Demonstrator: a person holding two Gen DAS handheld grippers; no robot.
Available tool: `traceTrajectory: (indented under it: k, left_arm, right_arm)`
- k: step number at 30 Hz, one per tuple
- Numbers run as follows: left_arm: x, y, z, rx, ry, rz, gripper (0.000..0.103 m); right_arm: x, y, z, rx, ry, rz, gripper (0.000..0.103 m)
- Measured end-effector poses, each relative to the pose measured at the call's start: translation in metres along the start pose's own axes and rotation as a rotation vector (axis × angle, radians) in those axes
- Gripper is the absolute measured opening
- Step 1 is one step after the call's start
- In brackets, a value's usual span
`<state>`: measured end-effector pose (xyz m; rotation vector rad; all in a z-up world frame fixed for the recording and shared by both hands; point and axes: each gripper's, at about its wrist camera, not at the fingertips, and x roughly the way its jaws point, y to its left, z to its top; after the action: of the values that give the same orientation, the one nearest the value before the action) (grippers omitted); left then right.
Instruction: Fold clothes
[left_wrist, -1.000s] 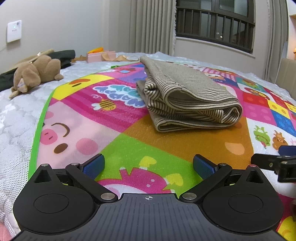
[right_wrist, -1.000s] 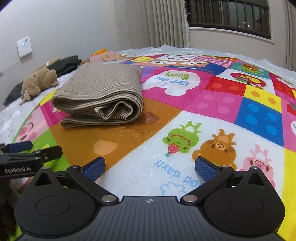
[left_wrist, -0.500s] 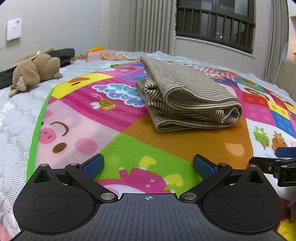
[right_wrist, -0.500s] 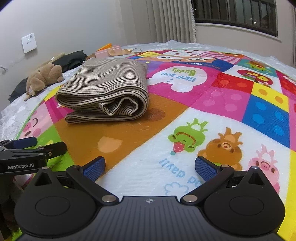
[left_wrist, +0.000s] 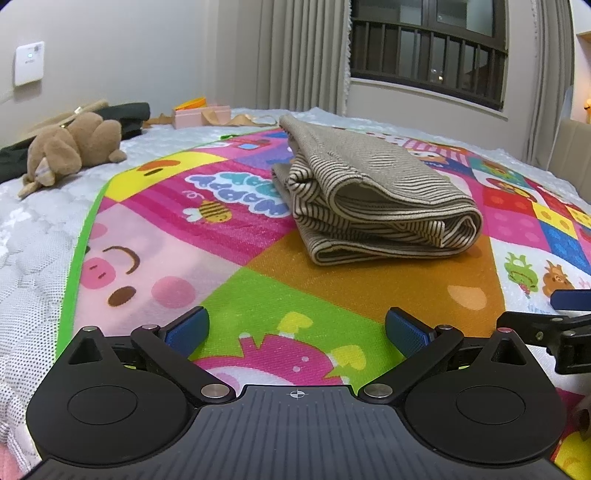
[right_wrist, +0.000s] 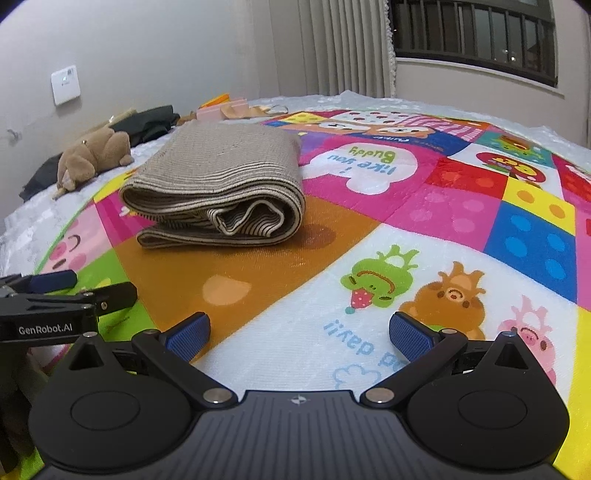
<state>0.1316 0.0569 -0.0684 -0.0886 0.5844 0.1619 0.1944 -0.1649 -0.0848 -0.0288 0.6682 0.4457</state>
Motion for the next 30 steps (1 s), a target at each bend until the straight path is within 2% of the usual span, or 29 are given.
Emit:
traceTrajectory:
  k: [30]
  left_arm:
    - [-0.0011, 0.0015, -0.0011, -0.010, -0.006, -0.005, 0.103]
  right_arm:
    - [-0.0009, -0.0039, -0.0003, 0.013, -0.004, 0.004, 0.103]
